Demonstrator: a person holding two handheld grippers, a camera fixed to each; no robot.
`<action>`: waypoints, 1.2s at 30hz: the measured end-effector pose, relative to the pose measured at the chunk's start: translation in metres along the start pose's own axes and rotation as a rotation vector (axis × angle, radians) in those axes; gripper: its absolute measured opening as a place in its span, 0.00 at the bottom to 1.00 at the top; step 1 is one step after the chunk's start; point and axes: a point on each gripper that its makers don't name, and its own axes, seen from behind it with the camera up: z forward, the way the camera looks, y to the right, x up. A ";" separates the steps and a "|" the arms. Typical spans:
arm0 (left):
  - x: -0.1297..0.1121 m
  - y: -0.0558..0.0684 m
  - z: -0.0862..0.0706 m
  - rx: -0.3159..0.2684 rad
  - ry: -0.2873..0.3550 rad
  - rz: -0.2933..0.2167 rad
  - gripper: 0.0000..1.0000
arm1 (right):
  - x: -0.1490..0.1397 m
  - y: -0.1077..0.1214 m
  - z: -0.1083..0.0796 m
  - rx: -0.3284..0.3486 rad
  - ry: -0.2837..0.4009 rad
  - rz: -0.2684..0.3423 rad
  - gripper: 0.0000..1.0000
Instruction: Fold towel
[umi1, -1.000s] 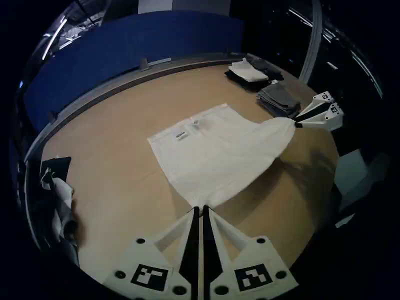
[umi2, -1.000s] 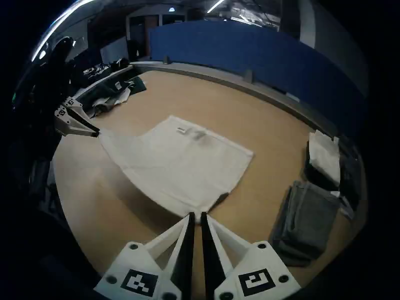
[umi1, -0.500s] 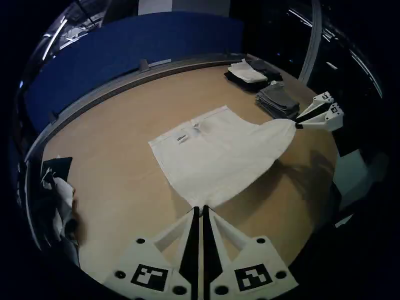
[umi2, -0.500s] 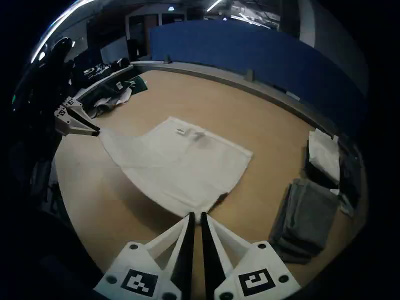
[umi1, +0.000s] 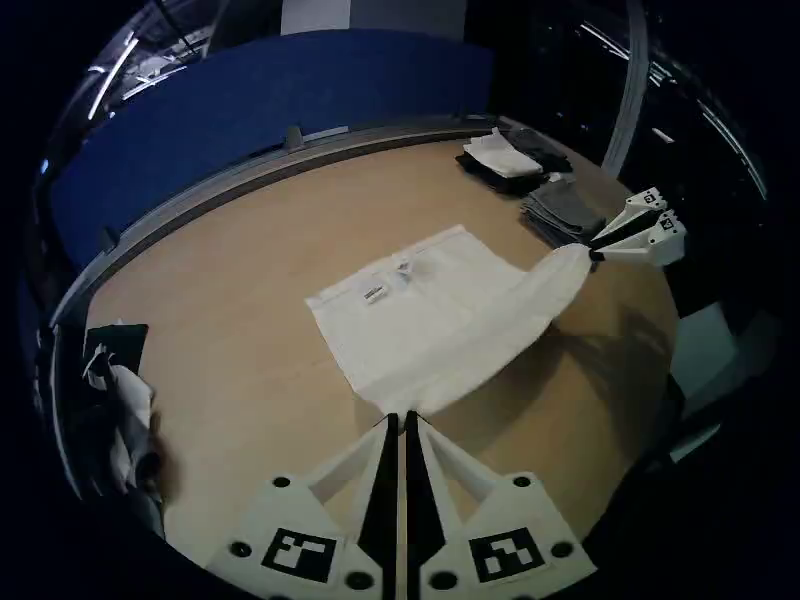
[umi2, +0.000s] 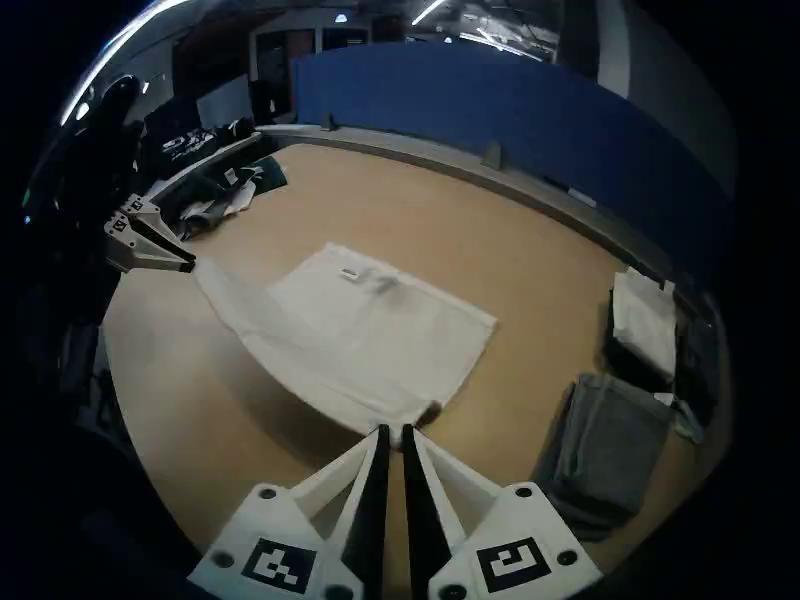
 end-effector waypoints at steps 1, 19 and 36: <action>0.002 -0.002 0.001 0.002 0.003 -0.002 0.05 | 0.002 0.002 0.002 -0.002 0.001 0.001 0.09; 0.041 -0.042 0.044 0.035 0.041 -0.028 0.05 | 0.029 0.040 0.049 -0.021 -0.007 0.052 0.09; 0.040 -0.064 0.092 0.028 -0.001 -0.047 0.05 | 0.031 0.065 0.095 -0.028 -0.054 0.080 0.09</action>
